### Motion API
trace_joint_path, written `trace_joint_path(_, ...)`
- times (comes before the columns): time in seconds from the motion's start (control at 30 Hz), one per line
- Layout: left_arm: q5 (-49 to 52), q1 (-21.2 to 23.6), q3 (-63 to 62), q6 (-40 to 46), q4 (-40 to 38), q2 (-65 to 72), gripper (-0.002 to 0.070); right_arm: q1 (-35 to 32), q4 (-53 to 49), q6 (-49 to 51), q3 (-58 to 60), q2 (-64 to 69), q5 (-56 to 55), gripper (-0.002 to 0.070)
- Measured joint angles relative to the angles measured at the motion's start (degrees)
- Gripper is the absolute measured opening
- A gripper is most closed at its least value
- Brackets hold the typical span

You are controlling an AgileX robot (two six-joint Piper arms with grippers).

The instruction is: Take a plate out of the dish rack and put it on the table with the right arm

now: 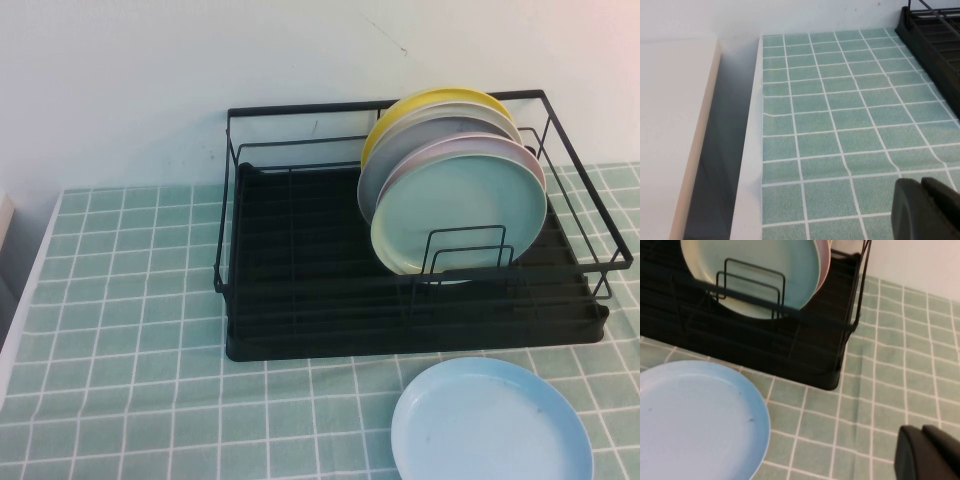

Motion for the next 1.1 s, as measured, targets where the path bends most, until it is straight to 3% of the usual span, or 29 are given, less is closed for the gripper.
trace_joint_path(0.23, 0.0, 0.0, 0.0, 0.0, 0.0, 0.0, -0.0004, 0.0, 0.0, 1.02, 11.73, -7.72, -6.65, -0.0001)
trace_joint_path(0.87, 0.0, 0.0, 0.0, 0.13, 0.0, 0.0, -0.0004, 0.0, 0.73, 1.13, 14.74, -8.39, -6.05, -0.0001)
trace_joint_path(1.1, 0.0, 0.0, 0.0, 0.13, 0.0, 0.0, -0.0004, -6.73, 0.84, 1.13, 21.11, -16.44, -6.04, -0.0001)
